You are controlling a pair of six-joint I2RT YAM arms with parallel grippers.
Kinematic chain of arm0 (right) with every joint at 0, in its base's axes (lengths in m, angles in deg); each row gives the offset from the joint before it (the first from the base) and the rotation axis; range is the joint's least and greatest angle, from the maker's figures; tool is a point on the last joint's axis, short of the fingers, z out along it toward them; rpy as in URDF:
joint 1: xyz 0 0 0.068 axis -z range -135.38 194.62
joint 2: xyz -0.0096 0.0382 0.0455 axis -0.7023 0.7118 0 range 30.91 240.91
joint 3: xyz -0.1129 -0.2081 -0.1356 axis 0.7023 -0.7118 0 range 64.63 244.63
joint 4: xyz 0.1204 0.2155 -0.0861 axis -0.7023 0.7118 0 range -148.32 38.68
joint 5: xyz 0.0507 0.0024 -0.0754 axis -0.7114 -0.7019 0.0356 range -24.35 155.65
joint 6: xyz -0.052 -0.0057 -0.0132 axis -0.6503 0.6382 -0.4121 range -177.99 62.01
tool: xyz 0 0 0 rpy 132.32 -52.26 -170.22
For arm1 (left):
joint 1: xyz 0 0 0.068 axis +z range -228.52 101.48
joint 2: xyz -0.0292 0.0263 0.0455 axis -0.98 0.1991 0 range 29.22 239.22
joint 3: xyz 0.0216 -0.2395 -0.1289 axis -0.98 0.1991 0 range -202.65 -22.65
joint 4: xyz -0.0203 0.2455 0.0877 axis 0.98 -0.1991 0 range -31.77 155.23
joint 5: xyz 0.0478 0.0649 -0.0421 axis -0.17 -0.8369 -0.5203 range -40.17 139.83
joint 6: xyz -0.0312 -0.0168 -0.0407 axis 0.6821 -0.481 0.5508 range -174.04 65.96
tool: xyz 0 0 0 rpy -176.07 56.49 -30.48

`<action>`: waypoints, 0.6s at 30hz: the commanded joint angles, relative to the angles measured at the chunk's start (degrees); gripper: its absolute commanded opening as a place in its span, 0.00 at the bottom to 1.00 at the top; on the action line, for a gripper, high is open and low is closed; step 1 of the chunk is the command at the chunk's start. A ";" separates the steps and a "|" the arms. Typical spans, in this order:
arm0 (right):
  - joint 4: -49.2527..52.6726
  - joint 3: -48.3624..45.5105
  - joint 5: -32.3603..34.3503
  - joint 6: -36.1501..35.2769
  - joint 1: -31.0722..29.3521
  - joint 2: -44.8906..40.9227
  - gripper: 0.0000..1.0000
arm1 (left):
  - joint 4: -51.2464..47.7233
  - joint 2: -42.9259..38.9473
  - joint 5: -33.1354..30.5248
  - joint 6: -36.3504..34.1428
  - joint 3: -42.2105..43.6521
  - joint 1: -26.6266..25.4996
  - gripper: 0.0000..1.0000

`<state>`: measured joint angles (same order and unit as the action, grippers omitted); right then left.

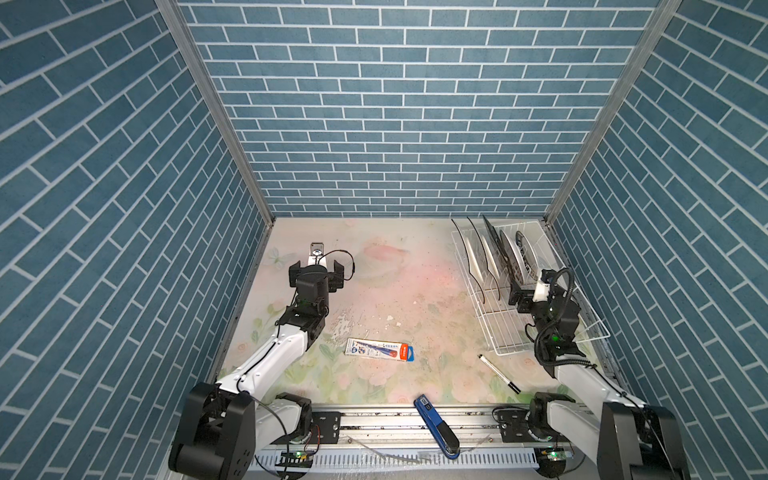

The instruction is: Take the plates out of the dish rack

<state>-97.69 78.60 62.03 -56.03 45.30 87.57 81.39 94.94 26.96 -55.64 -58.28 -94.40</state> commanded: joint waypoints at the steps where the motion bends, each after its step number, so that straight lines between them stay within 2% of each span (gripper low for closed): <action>1: 6.55 2.58 -3.70 -1.93 0.10 -3.53 0.95 | -11.40 -1.35 -0.57 4.68 -2.82 -1.24 1.00; 6: 14.94 5.63 -4.17 -0.50 -0.22 -10.45 0.94 | -17.91 -4.25 0.19 9.21 -4.18 -4.57 1.00; 9: 24.15 9.89 -4.32 0.40 -0.84 -15.18 0.93 | -22.45 -6.34 2.39 13.81 -6.76 -6.78 1.00; 14: 44.68 21.36 -1.79 2.80 -3.32 -18.83 0.89 | -28.95 -7.53 5.29 19.95 -9.26 -11.43 1.00; 18: 62.78 33.32 3.45 7.45 -4.76 -16.51 0.87 | -30.45 -8.37 7.82 24.71 -9.12 -14.27 1.00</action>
<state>-52.28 105.16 61.42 -52.99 41.37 70.11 55.60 87.42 32.27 -36.41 -66.94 -106.99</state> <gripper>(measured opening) 0.875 0.996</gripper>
